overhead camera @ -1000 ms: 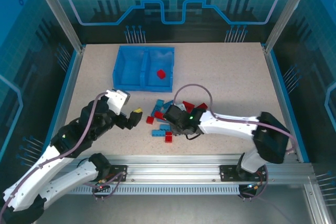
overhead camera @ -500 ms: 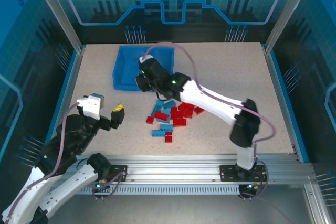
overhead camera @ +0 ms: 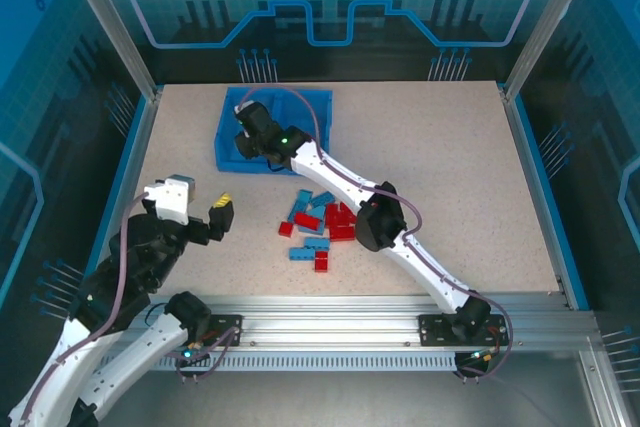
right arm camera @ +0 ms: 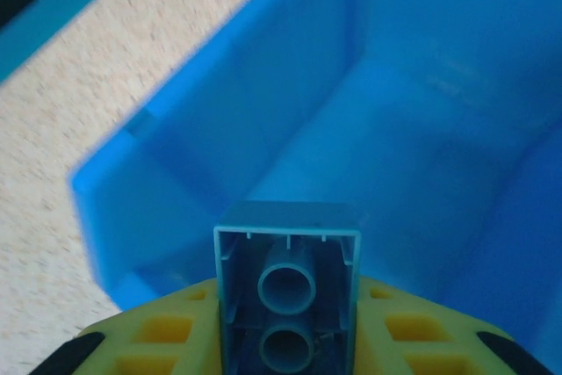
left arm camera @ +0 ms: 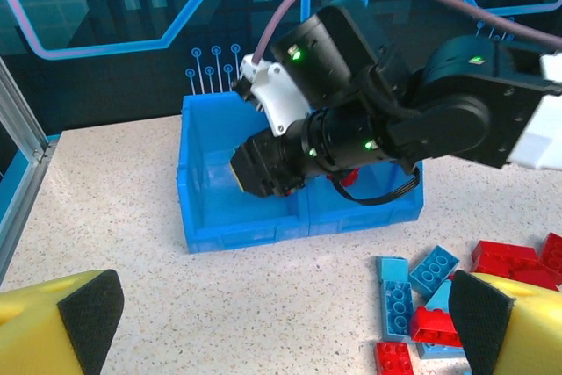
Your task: Sort the legos into containers by color
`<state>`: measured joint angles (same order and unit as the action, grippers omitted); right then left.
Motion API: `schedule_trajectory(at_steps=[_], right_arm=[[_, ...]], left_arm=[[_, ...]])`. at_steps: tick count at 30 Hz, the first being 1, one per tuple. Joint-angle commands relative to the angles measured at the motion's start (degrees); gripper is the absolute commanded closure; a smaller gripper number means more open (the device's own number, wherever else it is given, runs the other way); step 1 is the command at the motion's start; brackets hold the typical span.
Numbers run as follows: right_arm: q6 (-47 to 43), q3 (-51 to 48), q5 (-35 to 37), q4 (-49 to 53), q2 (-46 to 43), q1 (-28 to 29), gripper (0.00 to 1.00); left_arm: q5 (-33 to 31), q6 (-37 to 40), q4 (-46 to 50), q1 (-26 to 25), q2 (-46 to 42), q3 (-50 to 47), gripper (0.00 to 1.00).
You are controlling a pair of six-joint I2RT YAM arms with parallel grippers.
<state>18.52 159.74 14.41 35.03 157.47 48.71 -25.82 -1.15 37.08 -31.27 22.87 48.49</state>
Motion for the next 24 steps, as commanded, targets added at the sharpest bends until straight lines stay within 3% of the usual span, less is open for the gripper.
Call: schedule_trajectory(at_steps=[1, 3, 10, 17, 21, 24], right_arm=[[-2.71, 1.24, -2.66, -1.92, -0.71, -1.05, 0.55], [-3.10, 1.36, -3.03, -2.39, -1.41, -0.97, 0.48], [-3.14, 1.19, -3.60, -1.46, -6.25, -0.08, 0.46], [-2.46, -4.21, -4.12, 7.87, -19.59, 0.76, 0.43], [-3.14, -24.13, -3.30, 8.24, -36.41, 0.95, 0.38], [-2.95, -43.09, -2.01, 5.74, -50.71, 0.63, 0.35]], left_arm=[[1.38, 0.00, -0.47, 0.38, 0.94, -0.14, 0.01], [1.89, -0.08, -0.48, 0.81, 1.25, -0.05, 0.01], [1.85, -0.24, -0.46, 1.29, 1.91, -0.36, 0.01], [1.87, 0.60, -0.53, 1.32, 3.56, -0.89, 0.01], [4.56, 1.10, -0.86, 1.30, 4.88, -0.94, 0.01], [12.09, 1.03, -1.82, 1.36, 6.14, -0.14, 0.01]])
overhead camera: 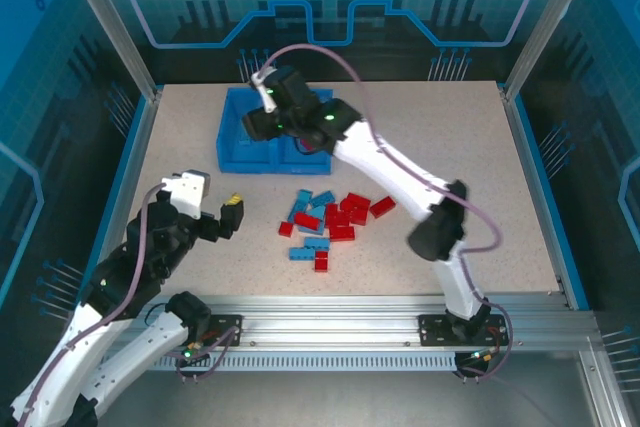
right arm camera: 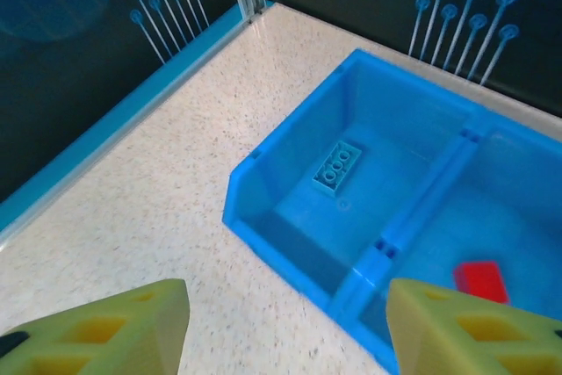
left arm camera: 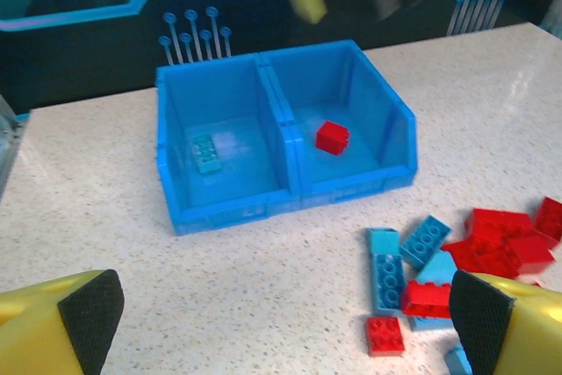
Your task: Sort the legos into containers by color
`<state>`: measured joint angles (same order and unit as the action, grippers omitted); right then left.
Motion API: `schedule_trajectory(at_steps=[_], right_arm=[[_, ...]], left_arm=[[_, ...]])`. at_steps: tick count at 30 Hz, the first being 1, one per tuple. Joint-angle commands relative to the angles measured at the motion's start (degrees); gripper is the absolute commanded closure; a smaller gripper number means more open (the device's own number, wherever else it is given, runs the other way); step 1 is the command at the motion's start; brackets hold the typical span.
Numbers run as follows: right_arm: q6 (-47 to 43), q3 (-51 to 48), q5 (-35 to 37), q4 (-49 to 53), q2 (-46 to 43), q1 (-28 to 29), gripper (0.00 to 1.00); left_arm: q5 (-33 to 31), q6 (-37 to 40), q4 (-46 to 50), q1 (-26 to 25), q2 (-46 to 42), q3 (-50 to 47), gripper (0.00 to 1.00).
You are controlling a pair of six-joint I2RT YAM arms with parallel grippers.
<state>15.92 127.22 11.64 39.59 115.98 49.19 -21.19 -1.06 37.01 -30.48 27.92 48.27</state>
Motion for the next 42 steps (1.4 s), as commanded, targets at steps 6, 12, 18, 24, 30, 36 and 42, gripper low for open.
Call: schedule_trajectory(at_steps=[6, 12, 18, 24, 30, 36, 42], right_arm=[[6.37, -46.63, 6.60, -3.23, -35.52, -3.65, 0.24], [25.53, -73.48, -0.46, -8.88, -49.60, -17.76, 0.07], [48.21, -78.48, 5.12, -9.68, -44.24, -20.39, 0.03], [56.94, -70.20, 7.35, -4.53, -31.63, -22.07, 0.03], [56.03, -62.29, 4.97, -2.44, -20.38, -23.27, 0.05], [57.95, -58.19, 5.62, 2.62, -11.99, -23.18, 0.21], [56.20, -58.84, 3.77, 2.34, -9.08, -22.83, 0.38]], left_arm=[[27.86, -6.35, -4.85, 0.38, 6.30, 1.43, 0.01], [31.28, -18.48, -7.28, -2.93, 8.76, -2.83, 0.01], [29.69, -20.96, -9.61, -5.31, 7.06, -8.87, 0.01], [29.15, -20.36, -7.51, -5.64, 6.93, -9.22, 0.01], [27.73, -19.51, -7.96, -5.64, 6.81, -10.43, 0.01], [26.53, -20.11, -8.37, -5.73, 7.18, -10.99, 0.01], [25.57, -19.92, -8.51, -5.72, 6.96, -11.53, 0.01]])
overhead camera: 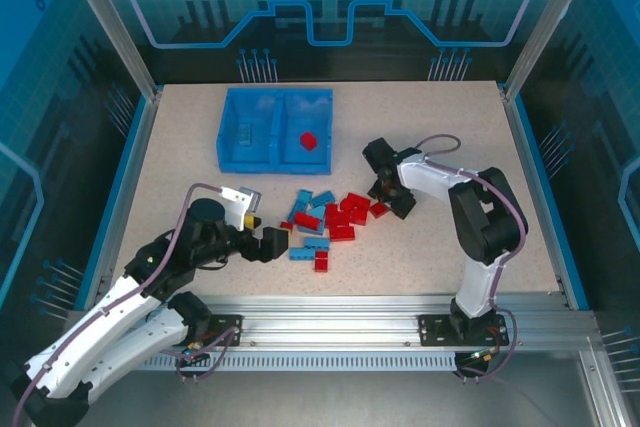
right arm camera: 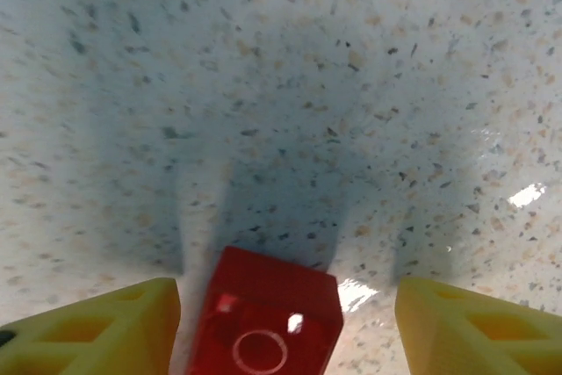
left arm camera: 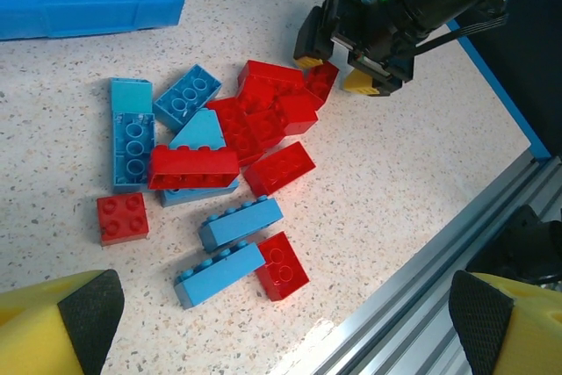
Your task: Sort the legos into containers by color
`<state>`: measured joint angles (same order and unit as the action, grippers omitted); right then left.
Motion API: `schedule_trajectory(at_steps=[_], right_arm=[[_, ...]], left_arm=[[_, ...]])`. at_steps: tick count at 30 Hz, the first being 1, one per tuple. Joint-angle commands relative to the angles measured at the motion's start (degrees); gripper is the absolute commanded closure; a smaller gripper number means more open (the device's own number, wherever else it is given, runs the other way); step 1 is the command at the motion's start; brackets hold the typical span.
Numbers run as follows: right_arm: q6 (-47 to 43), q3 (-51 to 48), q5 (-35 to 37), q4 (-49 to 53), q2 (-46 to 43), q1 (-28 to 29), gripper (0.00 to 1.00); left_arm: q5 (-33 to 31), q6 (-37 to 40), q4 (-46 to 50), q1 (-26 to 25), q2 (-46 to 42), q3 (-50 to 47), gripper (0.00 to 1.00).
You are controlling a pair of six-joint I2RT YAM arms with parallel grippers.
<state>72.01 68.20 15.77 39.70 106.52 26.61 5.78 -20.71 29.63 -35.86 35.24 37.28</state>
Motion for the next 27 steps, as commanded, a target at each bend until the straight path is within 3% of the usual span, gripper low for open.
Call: schedule_trajectory(at_steps=[1, 8, 14, 17, 20, 23, 27], right_arm=[[0.15, -0.27, -0.37, 2.18, 0.16, -0.16, 0.43], [0.37, -4.79, 1.01, 2.04, -5.08, -0.07, 0.67], [-4.05, -7.25, 7.68, 1.89, -18.45, 1.83, 0.70], [-14.27, -6.85, 18.64, -2.85, -27.45, 9.67, 0.68], [-31.00, -6.53, 25.82, -14.56, -32.59, 19.19, 0.67], [-43.89, -2.28, 22.16, -21.17, -30.87, 22.66, 0.67], [-53.48, 7.87, 13.96, -20.33, -22.85, 23.13, 0.67]], left_arm=[[-1.68, -0.35, -1.23, -0.28, -0.36, -0.67, 0.01], [-2.31, -1.43, -2.28, -0.32, -0.12, -0.58, 0.01], [-3.31, -2.90, -0.48, -0.33, -0.88, 0.61, 0.01], [-6.05, -5.11, 2.15, -0.37, -1.30, 2.46, 0.01], [-10.37, -7.60, 4.55, -0.40, -1.48, 4.01, 0.01], [-17.10, -11.99, 7.88, -0.41, -1.15, 5.68, 0.01], [-20.69, -15.02, 10.59, -0.36, -0.99, 6.51, 0.01]])
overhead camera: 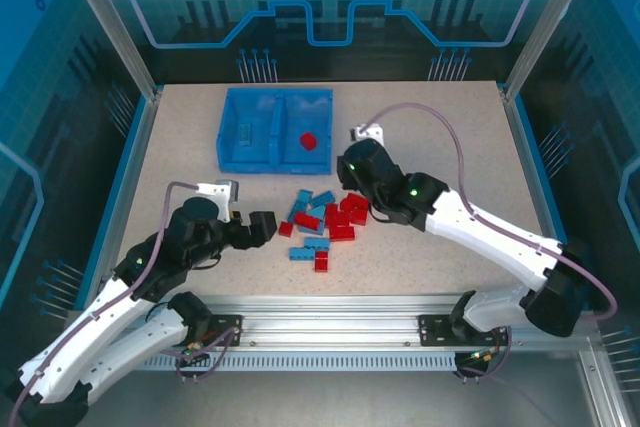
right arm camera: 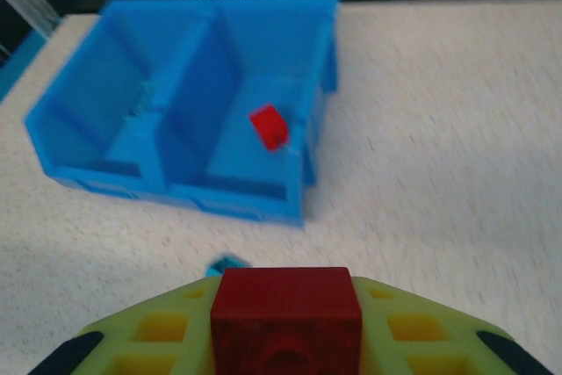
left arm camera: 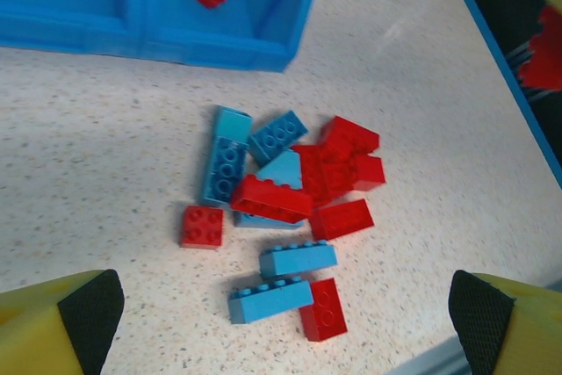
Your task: Sort the legos into containers by color
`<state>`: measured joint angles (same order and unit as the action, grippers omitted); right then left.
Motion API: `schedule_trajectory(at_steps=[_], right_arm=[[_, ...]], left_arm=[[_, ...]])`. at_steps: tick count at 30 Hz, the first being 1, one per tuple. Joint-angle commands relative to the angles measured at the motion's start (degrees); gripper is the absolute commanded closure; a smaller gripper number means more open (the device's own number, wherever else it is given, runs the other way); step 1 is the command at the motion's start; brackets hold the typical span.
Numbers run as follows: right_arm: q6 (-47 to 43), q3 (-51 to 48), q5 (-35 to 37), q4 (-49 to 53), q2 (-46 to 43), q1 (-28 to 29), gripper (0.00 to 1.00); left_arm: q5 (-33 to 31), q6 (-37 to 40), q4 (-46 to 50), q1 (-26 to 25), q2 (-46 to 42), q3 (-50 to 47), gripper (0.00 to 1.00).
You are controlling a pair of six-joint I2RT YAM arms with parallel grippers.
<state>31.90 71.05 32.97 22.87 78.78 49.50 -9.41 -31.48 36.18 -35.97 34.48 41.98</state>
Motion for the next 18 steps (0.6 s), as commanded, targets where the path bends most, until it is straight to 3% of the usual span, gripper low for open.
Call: schedule_trajectory(at_steps=[1, 7, 12, 18], right_arm=[[-14.38, 7.99, -4.36, -2.63, 7.44, 0.34, 0.68], [-15.31, 21.87, -13.89, -0.26, 18.72, 0.66, 0.69], [-12.40, 30.00, -8.12, 0.54, 26.77, -0.58, 0.69], [-11.90, 42.92, -4.29, 4.32, 42.34, -5.69, 0.71]], left_arm=[[-6.02, -4.86, 4.68, -0.32, -0.23, 1.92, 0.01], [-11.30, -9.11, 8.34, -0.25, -0.52, 2.24, 0.01], [-14.23, -10.44, 9.17, -0.20, -1.21, 2.05, 0.01], [-13.78, -10.08, 9.08, -0.17, -0.92, 2.20, 0.01]])
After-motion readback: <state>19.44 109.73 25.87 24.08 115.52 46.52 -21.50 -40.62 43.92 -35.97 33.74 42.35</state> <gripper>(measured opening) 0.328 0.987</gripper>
